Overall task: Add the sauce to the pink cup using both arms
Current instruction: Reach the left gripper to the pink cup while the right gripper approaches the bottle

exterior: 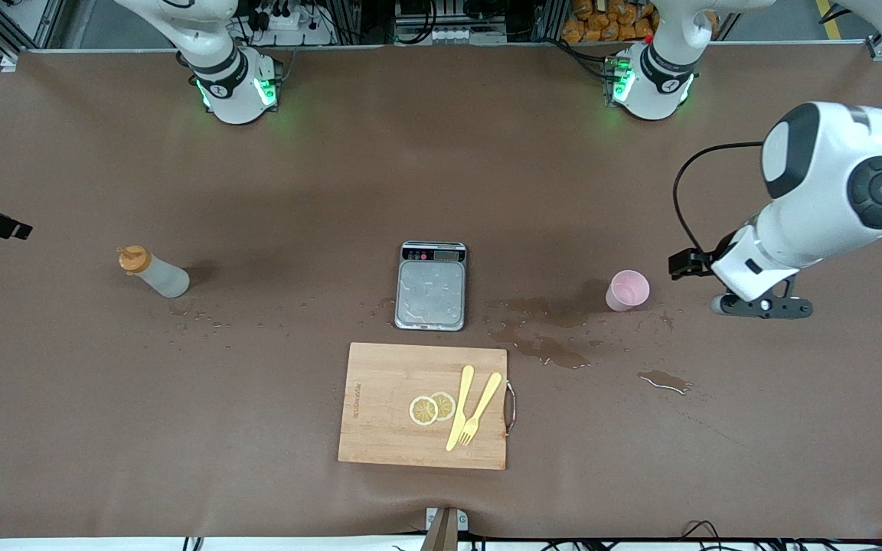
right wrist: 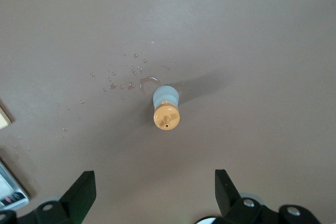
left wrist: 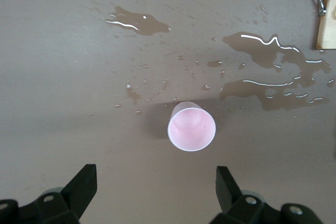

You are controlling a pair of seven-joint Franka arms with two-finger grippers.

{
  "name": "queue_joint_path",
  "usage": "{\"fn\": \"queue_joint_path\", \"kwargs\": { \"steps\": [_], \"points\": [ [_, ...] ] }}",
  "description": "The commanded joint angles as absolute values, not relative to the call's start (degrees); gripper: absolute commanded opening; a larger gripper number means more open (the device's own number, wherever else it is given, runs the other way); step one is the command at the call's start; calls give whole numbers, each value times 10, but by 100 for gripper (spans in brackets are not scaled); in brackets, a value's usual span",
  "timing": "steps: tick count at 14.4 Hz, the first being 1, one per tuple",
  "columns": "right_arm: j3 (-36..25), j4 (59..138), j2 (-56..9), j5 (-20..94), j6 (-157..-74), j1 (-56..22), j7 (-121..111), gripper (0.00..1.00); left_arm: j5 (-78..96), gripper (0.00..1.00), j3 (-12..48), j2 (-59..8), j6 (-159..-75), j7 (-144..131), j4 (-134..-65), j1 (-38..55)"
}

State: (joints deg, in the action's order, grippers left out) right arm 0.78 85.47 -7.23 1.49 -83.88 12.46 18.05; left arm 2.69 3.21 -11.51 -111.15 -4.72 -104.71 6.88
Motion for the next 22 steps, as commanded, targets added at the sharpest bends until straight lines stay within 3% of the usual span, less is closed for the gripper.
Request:
{"fn": "queue_joint_path", "kwargs": {
  "steps": [1, 8, 22],
  "points": [
    [15, 849, -82, 36, -817, 142, 273, 100, 40, 100, 35, -103, -1136, -52, -1087, 67],
    [15, 850, -134, 133, -778, 222, 332, 100, 40, 100, 36, -183, -1180, -44, -1094, 90],
    [15, 846, -310, 308, -777, 356, 338, 100, 31, 100, 34, -233, -1201, -43, -1107, 70]
  ]
}}
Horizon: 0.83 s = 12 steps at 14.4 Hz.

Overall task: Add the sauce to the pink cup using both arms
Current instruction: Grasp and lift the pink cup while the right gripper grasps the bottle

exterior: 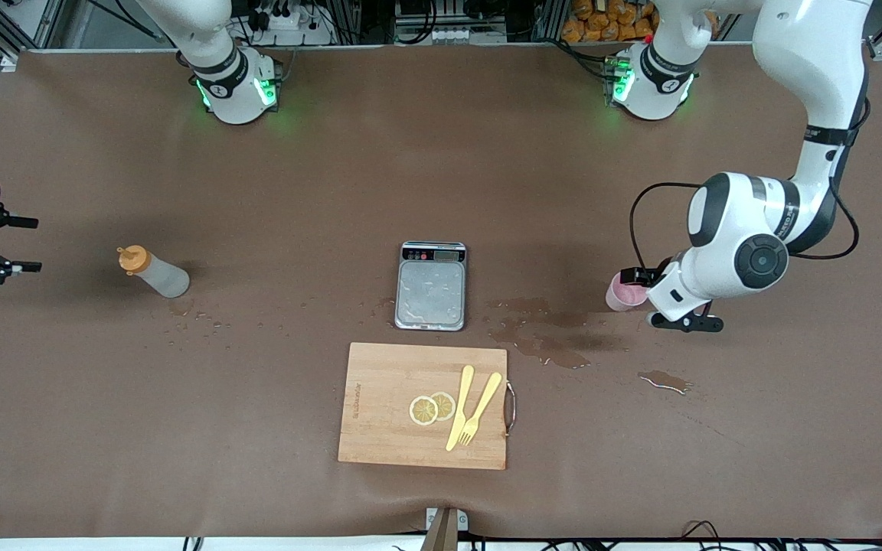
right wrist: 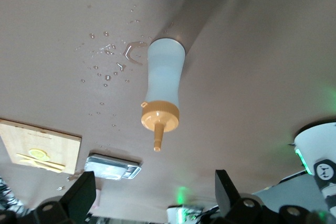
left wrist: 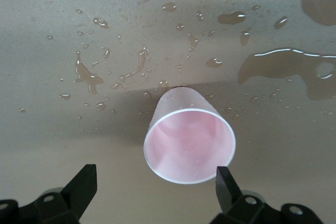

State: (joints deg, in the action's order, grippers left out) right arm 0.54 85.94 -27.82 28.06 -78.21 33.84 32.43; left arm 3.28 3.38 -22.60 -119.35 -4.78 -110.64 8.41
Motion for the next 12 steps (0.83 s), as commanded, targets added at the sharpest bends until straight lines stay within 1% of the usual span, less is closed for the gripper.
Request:
{"fn": "queue_joint_path", "kwargs": {
  "steps": [1, 3, 10, 11, 12],
  "points": [
    [15, 846, -326, 324, -777, 360, 339, 100, 31, 100, 35, -240, -1201, -41, -1102, 70],
    [15, 846, -351, 347, -777, 372, 340, 100, 31, 100, 35, -253, -1201, -42, -1083, 76],
    [15, 847, -431, 400, -779, 386, 348, 100, 21, 100, 35, -294, -1210, -42, -1070, 81],
    [15, 847, -443, 415, -779, 386, 352, 100, 21, 86, 35, -298, -1211, -44, -1066, 82],
    [15, 847, -456, 423, -779, 388, 352, 100, 22, 23, 35, -297, -1212, -47, -1066, 83]
  ]
}}
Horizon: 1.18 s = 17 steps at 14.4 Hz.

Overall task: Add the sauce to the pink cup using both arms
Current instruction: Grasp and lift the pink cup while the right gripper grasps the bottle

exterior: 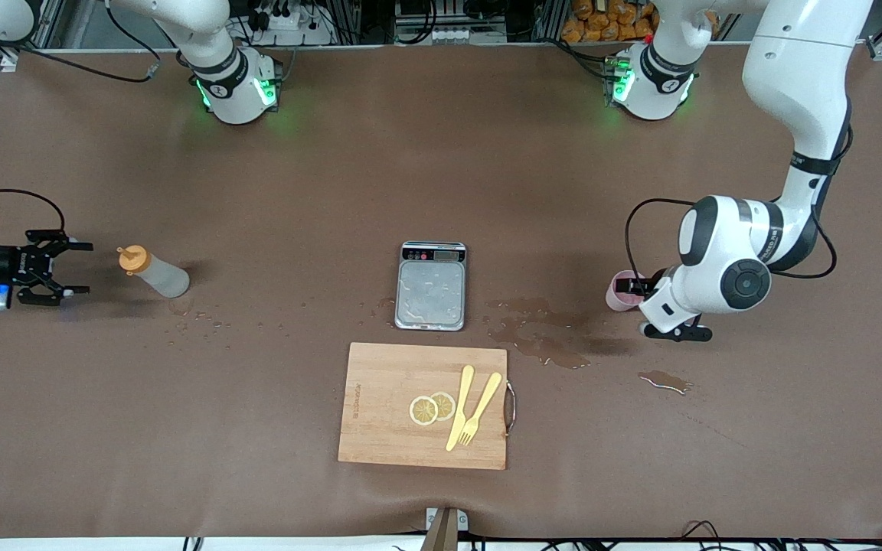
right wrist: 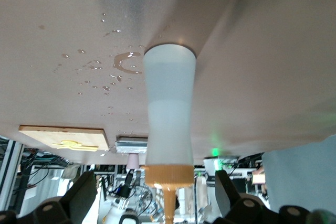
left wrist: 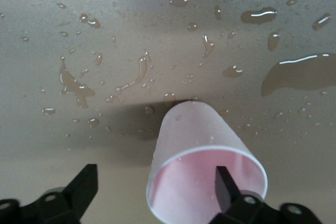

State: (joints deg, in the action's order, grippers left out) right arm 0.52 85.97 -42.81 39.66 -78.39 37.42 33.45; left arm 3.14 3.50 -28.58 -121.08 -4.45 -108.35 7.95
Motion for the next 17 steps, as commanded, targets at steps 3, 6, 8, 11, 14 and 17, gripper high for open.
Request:
{"fn": "queue_joint_path", "kwargs": {
  "steps": [3, 6, 8, 11, 14, 17],
  "points": [
    [15, 847, -488, 446, -780, 391, 347, 100, 20, 0, 35, -299, -1214, -41, -1065, 87],
    [15, 846, -507, 456, -780, 391, 344, 100, 21, 0, 35, -297, -1214, -41, -1065, 90],
    [15, 847, -516, 460, -780, 390, 345, 100, 21, 0, 36, -286, -1212, -49, -1065, 93],
    [15, 847, -529, 460, -780, 390, 341, 100, 23, 0, 36, -234, -1180, -61, -1065, 101],
    [15, 848, -536, 460, -780, 384, 341, 100, 27, 0, 57, -207, -1172, -97, -1034, 104],
    [16, 848, -550, 460, -780, 378, 340, 100, 31, 0, 69, -211, -1117, -142, -972, 113]
  ]
}}
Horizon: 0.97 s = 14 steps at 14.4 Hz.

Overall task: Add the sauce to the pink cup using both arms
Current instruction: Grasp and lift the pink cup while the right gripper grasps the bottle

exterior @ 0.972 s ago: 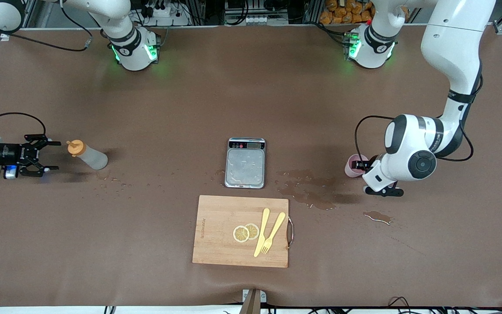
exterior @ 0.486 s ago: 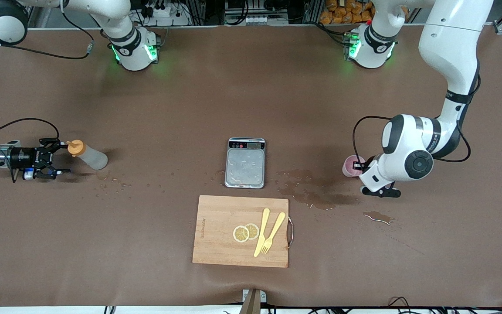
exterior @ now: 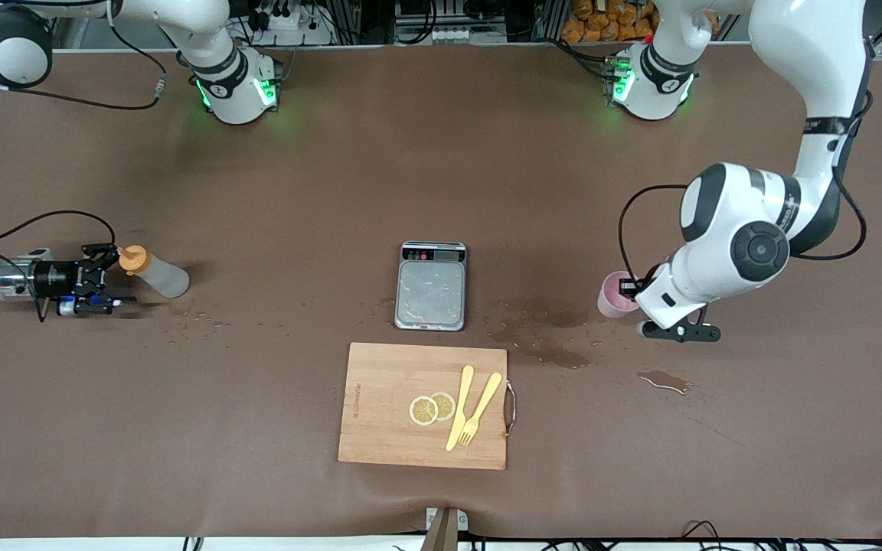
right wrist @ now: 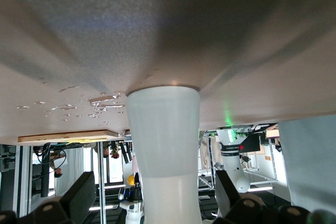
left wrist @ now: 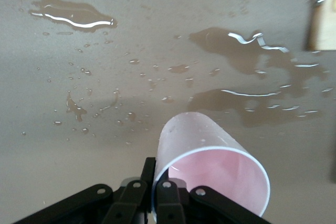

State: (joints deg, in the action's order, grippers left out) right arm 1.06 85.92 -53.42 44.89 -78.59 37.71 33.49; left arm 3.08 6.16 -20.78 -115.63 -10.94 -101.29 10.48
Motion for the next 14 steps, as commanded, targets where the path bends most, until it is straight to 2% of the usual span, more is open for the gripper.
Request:
{"fn": "queue_joint_path", "kwargs": {
  "steps": [1, 4, 10, 11, 13, 14],
  "points": [
    [16, 849, -553, 460, -780, 376, 340, 100, 31, 0, 80, -213, -1105, -166, -958, 118],
    [16, 854, -555, 459, -780, 365, 341, 100, 30, 0, 113, -217, -1097, -248, -932, 139],
    [17, 855, -555, 459, -776, 342, 341, 100, 28, 0, 113, -290, -1098, -432, -853, 246],
    [17, 856, -555, 459, -776, 342, 341, 97, 26, 0, 113, -301, -1099, -463, -845, 259],
    [17, 855, -555, 459, -775, 345, 332, 67, 24, 0, 106, -330, -1115, -512, -825, 299],
    [17, 855, -555, 459, -775, 345, 332, 60, 24, 0, 105, -346, -1130, -538, -811, 311]
  ]
}}
